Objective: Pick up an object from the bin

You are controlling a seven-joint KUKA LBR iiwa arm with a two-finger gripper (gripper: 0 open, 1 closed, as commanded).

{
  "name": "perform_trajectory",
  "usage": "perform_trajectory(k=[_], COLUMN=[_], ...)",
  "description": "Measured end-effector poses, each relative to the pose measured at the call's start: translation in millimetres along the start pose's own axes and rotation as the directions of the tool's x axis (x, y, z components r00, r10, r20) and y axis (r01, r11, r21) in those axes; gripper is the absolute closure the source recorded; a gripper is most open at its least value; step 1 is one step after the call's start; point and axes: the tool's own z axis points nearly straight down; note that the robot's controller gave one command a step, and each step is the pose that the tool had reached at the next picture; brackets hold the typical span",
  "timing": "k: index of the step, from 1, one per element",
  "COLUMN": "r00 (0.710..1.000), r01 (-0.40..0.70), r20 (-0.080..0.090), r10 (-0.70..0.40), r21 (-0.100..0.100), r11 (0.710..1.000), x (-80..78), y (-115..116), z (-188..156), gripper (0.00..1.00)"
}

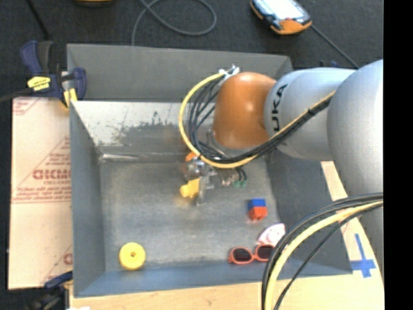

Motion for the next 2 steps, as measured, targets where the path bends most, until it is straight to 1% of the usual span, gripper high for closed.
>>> perform_trajectory(k=[1, 2], r00=[1.0, 1.0], r01=[-0.001, -0.001], r20=[-0.001, 0.004], r10=[0.001, 0.001], r21=[0.0, 0.002], r11=[1.0, 1.0], x=[0.1, -1.2], y=[0, 0], z=[-22, -43], gripper=[1.0, 1.0])
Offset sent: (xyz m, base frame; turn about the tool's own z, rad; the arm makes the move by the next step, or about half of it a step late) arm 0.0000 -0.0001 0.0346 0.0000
